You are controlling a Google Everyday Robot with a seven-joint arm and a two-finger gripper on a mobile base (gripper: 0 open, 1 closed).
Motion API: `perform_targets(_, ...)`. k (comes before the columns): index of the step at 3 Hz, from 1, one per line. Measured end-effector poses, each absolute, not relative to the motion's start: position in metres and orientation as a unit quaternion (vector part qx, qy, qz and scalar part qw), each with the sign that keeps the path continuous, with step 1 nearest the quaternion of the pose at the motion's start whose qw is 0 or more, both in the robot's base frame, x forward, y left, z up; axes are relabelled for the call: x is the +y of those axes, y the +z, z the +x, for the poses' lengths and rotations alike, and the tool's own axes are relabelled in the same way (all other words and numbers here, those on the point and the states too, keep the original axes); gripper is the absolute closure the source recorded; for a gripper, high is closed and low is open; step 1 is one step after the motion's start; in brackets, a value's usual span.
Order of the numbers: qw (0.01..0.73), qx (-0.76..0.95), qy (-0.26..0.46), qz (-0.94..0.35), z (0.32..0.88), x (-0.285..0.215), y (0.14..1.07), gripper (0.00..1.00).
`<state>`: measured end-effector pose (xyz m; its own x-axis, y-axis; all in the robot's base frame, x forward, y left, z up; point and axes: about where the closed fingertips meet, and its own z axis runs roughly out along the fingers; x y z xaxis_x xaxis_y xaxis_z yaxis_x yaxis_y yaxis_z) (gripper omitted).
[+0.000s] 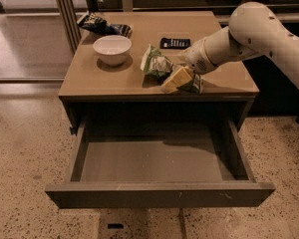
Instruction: Place green jalapeno chip bag into top drawer
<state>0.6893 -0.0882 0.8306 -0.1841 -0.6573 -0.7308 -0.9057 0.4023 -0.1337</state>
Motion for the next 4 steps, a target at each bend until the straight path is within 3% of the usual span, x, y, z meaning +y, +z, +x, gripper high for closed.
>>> perform_targets(3, 0.369, 0.732, 0.183, -0.543, 0.667, -0.074, 0.851, 0.88)
perform_targets(4, 0.353, 0.716, 0.199, -0.568, 0.627, -0.072, 0.869, 1.0)
